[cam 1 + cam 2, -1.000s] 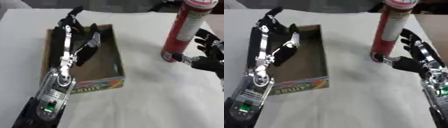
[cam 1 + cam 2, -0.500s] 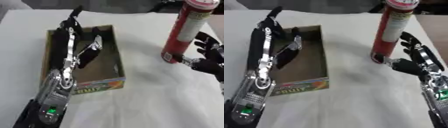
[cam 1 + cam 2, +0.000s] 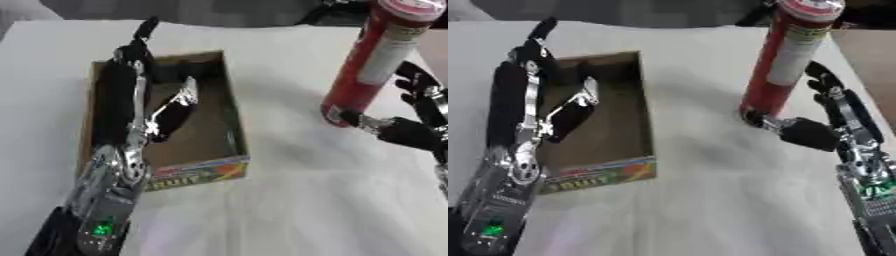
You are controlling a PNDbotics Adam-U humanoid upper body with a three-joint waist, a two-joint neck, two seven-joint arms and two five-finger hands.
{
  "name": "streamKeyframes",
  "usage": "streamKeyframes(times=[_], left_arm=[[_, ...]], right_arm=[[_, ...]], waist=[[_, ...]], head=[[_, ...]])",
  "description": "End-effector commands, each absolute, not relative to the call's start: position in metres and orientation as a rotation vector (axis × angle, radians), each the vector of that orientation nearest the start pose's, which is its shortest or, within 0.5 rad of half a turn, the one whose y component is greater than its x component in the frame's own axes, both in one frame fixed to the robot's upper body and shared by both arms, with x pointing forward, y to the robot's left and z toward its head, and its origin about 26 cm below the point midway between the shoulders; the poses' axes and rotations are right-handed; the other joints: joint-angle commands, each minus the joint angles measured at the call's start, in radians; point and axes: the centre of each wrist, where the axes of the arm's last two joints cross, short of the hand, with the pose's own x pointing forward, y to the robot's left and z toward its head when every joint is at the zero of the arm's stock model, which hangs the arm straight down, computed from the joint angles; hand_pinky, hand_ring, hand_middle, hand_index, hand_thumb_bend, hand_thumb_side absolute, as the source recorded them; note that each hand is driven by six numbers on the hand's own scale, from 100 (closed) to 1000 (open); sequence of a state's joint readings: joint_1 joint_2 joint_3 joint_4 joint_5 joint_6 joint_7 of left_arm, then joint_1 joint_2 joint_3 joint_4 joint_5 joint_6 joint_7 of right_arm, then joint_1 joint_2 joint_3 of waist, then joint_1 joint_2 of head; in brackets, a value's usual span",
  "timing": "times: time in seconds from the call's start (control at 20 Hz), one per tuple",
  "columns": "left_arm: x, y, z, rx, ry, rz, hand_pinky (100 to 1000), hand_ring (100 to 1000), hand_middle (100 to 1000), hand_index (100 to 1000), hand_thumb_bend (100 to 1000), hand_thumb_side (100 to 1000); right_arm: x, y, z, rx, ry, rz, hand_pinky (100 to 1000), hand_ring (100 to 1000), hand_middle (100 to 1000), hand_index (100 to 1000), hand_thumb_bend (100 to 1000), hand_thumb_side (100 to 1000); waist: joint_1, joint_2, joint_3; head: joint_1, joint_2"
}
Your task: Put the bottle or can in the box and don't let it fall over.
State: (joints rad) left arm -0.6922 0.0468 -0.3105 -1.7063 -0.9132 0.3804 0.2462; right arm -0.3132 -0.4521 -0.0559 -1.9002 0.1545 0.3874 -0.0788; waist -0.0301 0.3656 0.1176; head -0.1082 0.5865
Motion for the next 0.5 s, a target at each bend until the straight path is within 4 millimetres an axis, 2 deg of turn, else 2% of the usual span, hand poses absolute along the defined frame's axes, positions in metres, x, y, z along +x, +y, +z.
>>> streamKeyframes(times=[0.05, 0.1, 0.15, 0.3, 0.4, 0.5], left_arm=[[0.34, 0.088, 0.233, 0.922, -2.195, -0.466, 510, 548, 324, 973, 100, 510], [0.34, 0.088, 0.234, 0.909, -2.195, -0.453, 512, 550, 325, 974, 100, 546], [0.34, 0.088, 0.233, 0.898, -2.193, -0.442, 517, 554, 328, 977, 100, 635], [0.341, 0.088, 0.233, 0.877, -2.19, -0.412, 522, 556, 326, 973, 100, 765], [0.341, 0.088, 0.234, 0.883, -2.187, -0.399, 524, 556, 324, 965, 100, 818], [0.342, 0.088, 0.235, 0.894, -2.183, -0.393, 526, 556, 322, 960, 100, 815]], right_arm=[[0.311, -0.299, 0.213, -0.631, -1.856, 0.321, 1000, 1000, 976, 1000, 750, 312], [0.311, -0.299, 0.214, -0.632, -1.856, 0.319, 1000, 1000, 976, 1000, 746, 318], [0.312, -0.299, 0.214, -0.632, -1.856, 0.316, 1000, 1000, 976, 1000, 731, 334], [0.315, -0.298, 0.213, -0.622, -1.854, 0.297, 1000, 1000, 977, 1000, 691, 362], [0.318, -0.298, 0.213, -0.609, -1.855, 0.272, 1000, 1000, 976, 1000, 662, 377], [0.322, -0.297, 0.213, -0.598, -1.854, 0.241, 1000, 1000, 976, 1000, 636, 388]], waist=[[0.0, -0.016, 0.002], [0.0, -0.016, 0.002], [-0.001, -0.016, 0.002], [-0.001, -0.014, 0.002], [-0.001, -0.013, 0.003], [-0.001, -0.012, 0.003]], head=[[-0.007, -0.01], [-0.008, -0.01], [-0.01, -0.01], [-0.012, -0.01], [-0.012, -0.01], [-0.013, -0.011]])
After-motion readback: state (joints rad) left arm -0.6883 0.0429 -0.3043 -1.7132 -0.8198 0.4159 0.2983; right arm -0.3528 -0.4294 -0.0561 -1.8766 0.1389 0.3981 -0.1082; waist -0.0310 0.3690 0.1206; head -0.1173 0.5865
